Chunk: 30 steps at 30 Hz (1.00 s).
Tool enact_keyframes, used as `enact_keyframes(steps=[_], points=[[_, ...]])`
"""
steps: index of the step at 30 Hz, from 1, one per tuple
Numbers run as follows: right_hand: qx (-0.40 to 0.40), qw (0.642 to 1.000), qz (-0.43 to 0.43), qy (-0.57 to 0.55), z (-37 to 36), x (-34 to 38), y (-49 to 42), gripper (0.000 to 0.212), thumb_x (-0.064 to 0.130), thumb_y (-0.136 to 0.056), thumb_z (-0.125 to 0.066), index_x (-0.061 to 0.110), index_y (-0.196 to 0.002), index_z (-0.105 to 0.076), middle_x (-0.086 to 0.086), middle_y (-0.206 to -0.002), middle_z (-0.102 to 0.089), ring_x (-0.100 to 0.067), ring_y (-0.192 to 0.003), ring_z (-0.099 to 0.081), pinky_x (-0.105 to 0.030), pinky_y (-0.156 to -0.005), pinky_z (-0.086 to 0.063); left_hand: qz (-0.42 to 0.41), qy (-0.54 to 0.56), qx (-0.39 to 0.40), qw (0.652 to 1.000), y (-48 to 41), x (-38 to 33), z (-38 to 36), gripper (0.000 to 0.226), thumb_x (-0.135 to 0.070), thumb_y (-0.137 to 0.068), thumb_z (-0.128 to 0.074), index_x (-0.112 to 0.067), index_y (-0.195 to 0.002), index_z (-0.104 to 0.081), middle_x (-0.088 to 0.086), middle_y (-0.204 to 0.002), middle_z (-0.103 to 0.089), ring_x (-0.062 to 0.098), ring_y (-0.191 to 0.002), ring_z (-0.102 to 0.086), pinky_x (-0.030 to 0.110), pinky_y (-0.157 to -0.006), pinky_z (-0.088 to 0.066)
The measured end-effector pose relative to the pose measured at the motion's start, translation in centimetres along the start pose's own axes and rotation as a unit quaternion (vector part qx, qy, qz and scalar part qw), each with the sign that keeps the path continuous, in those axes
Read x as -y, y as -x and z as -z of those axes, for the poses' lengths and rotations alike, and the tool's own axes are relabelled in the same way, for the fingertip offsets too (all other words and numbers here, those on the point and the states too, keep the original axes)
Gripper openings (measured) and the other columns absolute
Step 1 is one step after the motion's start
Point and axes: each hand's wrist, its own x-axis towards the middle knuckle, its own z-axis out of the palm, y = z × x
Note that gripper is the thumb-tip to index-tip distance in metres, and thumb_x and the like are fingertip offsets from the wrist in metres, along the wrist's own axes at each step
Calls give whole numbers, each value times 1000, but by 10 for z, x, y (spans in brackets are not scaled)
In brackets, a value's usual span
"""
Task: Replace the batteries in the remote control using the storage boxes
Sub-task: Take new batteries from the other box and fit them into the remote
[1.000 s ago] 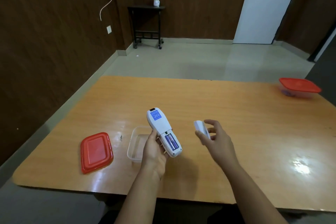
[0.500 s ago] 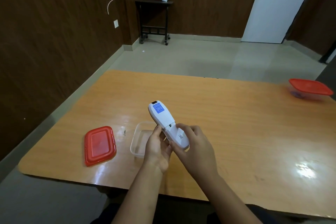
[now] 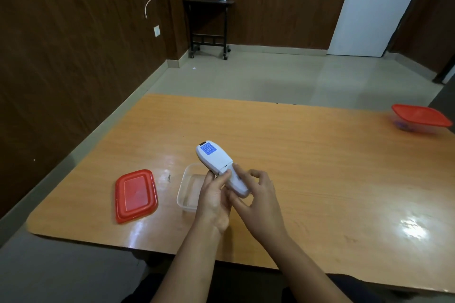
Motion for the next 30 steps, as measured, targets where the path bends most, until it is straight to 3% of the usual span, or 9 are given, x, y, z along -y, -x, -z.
enact_keyframes(steps=[1,3,5,7,10,16,25,28,30], points=[[25,991,-51,-121,4,4,-1,55,37,-84,-67,46,-133,-44,8,-119,-47,-7,-107,-51,-20,-83,-45,-12,0,-2,1000,-1,0,1,38,-8,-92,-51,-8,-130,-51,8,-100,-68,18,-81,-70,27,-63,-59],[35,927,-170,-333,14,9,-4,49,29,-86,-69,35,-129,-46,-2,-113,-59,-12,-92,-63,-25,-76,-53,-31,-1,-2,1000,-2,-1,1,39,-4,-92,-50,-7,-131,-50,8,-100,-68,20,-82,-69,28,-66,-59],[55,862,-258,-433,24,8,-8,29,17,-87,-67,18,-113,-55,-7,-99,-67,-15,-77,-65,-24,-70,-55,-43,-4,-3,999,-3,-2,2,39,-3,-92,-49,-8,-131,-50,6,-104,-67,20,-89,-66,30,-73,-56],[76,830,-299,-465,29,6,-10,12,10,-85,-67,11,-95,-60,-6,-85,-69,-16,-71,-63,-21,-69,-55,-52,-15,-10,998,-3,0,2,38,-2,-92,-49,-9,-129,-52,5,-106,-68,22,-95,-64,34,-84,-52],[63,807,-327,-487,28,2,-11,10,5,-84,-68,10,-91,-62,-5,-78,-70,-16,-69,-61,-19,-66,-56,-68,-45,-22,996,-3,3,1,31,-3,-90,-53,-12,-119,-57,5,-106,-69,23,-99,-65,38,-92,-49],[62,786,-342,-510,26,2,-11,14,2,-82,-68,7,-93,-61,-6,-75,-72,-13,-61,-66,-18,-58,-55,-102,-94,-45,989,-5,7,1,27,-8,-90,-56,-13,-116,-60,6,-108,-70,21,-100,-66,34,-86,-53],[24,817,-301,-491,22,4,-8,22,6,-79,-73,4,-97,-62,-4,-69,-71,-10,-54,-61,-18,-61,-53,-123,-108,-80,983,-4,8,1,27,-13,-90,-58,-6,-116,-63,12,-110,-70,24,-102,-64,37,-94,-48],[61,902,-246,-349,22,5,-9,20,16,-87,-67,11,-105,-58,-6,-90,-67,-13,-69,-62,-22,-67,-54,-116,-127,-71,983,-8,7,3,21,-10,-90,-58,-11,-110,-64,9,-103,-70,22,-96,-66,35,-86,-51],[80,962,-161,-205,20,4,-7,38,30,-86,-65,24,-120,-49,4,-112,-59,-12,-90,-63,-27,-78,-53,-114,-155,-58,980,-8,7,2,16,-11,-89,-59,-13,-104,-66,9,-97,-71,21,-90,-67,32,-81,-52]])
